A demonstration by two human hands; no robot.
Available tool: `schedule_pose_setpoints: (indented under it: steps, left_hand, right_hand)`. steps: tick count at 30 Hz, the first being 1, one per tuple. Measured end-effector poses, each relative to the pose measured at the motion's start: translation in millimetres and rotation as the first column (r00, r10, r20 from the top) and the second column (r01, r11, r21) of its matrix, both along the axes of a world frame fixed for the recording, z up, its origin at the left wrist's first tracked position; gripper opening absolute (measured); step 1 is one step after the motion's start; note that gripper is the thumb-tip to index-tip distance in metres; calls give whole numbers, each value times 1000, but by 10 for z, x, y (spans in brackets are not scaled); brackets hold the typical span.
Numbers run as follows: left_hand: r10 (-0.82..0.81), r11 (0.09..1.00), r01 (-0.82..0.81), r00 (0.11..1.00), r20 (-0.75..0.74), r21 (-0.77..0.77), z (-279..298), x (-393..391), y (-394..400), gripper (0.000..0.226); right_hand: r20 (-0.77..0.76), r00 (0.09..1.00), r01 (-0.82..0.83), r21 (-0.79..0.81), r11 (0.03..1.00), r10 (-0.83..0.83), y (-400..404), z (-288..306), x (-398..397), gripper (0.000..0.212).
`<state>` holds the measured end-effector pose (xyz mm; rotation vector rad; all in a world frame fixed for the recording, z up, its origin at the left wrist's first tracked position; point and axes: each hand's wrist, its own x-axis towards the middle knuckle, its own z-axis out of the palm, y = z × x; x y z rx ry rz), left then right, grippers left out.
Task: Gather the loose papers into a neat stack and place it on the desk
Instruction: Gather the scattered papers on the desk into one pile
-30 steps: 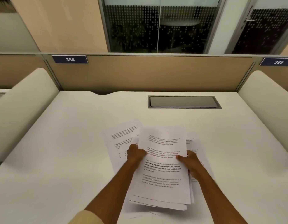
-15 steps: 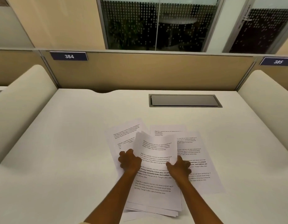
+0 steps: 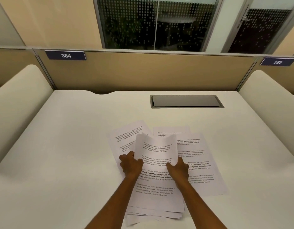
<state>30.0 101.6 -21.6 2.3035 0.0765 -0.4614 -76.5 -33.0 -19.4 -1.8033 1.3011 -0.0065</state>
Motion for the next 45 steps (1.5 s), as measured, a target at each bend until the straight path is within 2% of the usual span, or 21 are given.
schedule_pose_setpoints:
  steps: [2, 5, 10, 13, 17, 20, 25, 31, 35, 41, 43, 45]
  left_hand:
    - [8, 996, -8, 1000, -3, -92, 28, 19, 16, 28]
    - [-6, 991, 0, 999, -50, -131, 74, 46, 30, 29]
    - [52, 983, -81, 983, -174, -163, 177, 105, 53, 61]
    - [118, 954, -181, 959, -259, -237, 222, 154, 93, 79]
    - [173, 943, -237, 949, -263, -236, 193, 181, 215, 63]
    - [127, 946, -208, 944, -305, -250, 132, 185, 280, 47]
    - [6, 962, -95, 945, -326, -255, 116, 121, 310, 49]
    - [-125, 938, -33, 898, -423, -346, 144, 135, 283, 61]
    - [-134, 947, 9, 920, -370, -321, 152, 147, 281, 51]
    - [-268, 879, 126, 928, -259, -460, 228, 124, 241, 38]
    - [-300, 848, 143, 923, -239, -511, 248, 127, 210, 36]
    - [-317, 827, 148, 920, -232, -542, 271, 125, 151, 35]
  right_hand:
    - [26, 1000, 15, 0, 1000, -15, 20, -3, 9, 50]
    - [67, 998, 17, -2, 1000, -17, 40, -11, 15, 51]
    - [95, 995, 41, -27, 999, -38, 93, -23, 16, 54]
    - [90, 994, 59, -44, 997, -55, 110, -39, 19, 58]
    - [113, 990, 85, -44, 995, -79, 115, -53, 35, 58]
    - [125, 988, 92, -36, 995, -87, 119, -61, 44, 55]
    - [205, 977, 50, 18, 999, -53, 105, -61, 36, 46]
    - [190, 981, -41, 21, 999, 36, 167, -108, 16, 47]
    - [187, 982, -42, 25, 999, 37, 169, -110, 10, 46]
    - [122, 992, 27, -63, 998, -19, -34, -91, -43, 41]
    - [165, 985, 71, -83, 994, -57, -123, -72, -95, 44]
    - [271, 955, 124, -8, 992, -117, -209, -41, -155, 53]
